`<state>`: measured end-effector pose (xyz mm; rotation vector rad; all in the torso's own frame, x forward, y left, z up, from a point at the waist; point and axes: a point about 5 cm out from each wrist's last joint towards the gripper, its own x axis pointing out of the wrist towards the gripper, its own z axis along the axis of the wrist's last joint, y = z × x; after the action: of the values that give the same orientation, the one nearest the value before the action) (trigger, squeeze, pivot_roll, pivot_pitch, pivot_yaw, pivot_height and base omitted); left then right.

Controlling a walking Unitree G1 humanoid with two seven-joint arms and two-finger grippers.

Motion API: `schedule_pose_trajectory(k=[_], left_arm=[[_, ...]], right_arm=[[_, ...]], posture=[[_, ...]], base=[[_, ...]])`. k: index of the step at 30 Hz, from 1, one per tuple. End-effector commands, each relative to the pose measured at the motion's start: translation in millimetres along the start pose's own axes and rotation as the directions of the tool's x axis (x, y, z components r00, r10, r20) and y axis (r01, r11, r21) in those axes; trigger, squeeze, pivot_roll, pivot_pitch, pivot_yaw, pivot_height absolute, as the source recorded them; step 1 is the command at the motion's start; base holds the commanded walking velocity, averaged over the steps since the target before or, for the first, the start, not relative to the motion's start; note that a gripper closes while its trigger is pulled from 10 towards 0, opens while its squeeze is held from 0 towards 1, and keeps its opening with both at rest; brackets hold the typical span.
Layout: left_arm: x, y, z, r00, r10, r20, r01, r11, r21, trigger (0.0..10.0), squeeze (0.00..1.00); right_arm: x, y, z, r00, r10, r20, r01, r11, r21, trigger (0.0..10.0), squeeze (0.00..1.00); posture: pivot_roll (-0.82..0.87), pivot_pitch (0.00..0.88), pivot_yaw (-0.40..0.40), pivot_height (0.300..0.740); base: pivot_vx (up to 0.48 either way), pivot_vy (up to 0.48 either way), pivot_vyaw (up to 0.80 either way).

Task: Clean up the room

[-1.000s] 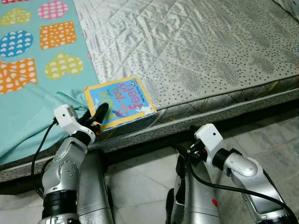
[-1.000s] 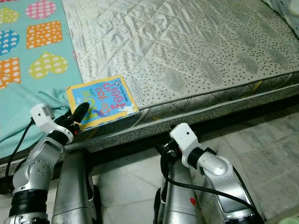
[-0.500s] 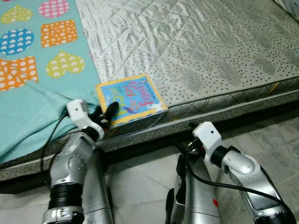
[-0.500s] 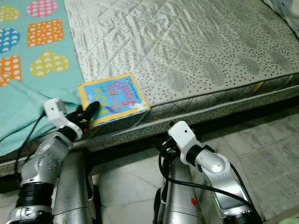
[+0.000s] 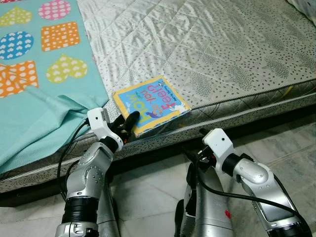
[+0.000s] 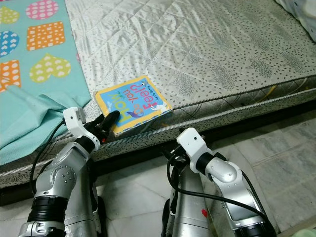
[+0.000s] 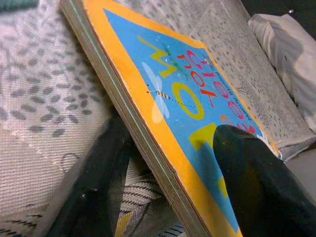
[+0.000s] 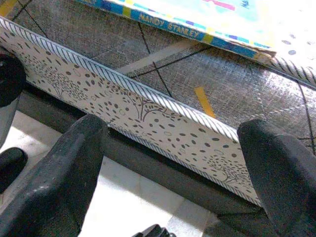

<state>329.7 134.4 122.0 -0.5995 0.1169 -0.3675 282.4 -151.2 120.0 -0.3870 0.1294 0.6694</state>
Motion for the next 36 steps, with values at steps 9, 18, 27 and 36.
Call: schedule_pose_trajectory(k=[9,18,27,36], left_arm=[[0.6,11.6,-10.4,1.000,-0.016,-0.004,0.015,0.972,-0.236,0.0,0.00],[3.2,15.8,-9.3,0.999,-0.027,-0.019,0.020,0.950,-0.310,0.0,0.00],[3.2,19.9,-3.3,1.000,-0.019,0.005,0.019,0.942,-0.335,0.0,0.00],[-4.6,17.3,8.6,0.997,0.045,0.061,-0.035,0.987,-0.157,0.0,0.00]], right_arm=[[-1.4,1.8,-7.4,1.000,-0.012,-0.017,0.012,1.000,0.003,10.0,0.00],[-0.8,0.9,-7.1,1.000,-0.018,-0.016,0.018,1.000,-0.009,10.0,0.00],[-1.1,1.9,-6.3,1.000,-0.022,-0.007,0.021,1.000,-0.016,10.0,0.00],[3.0,4.2,6.0,0.995,-0.080,0.068,0.071,0.989,0.129,10.0,0.00]], posture=[[-0.02,0.250,-0.054,0.484],[-0.02,0.249,-0.055,0.484],[-0.02,0.240,-0.053,0.484],[0.01,0.209,-0.030,0.484]], base=[[0.000,0.000,0.00],[0.000,0.000,0.00],[0.000,0.000,0.00],[0.000,0.000,0.00]])
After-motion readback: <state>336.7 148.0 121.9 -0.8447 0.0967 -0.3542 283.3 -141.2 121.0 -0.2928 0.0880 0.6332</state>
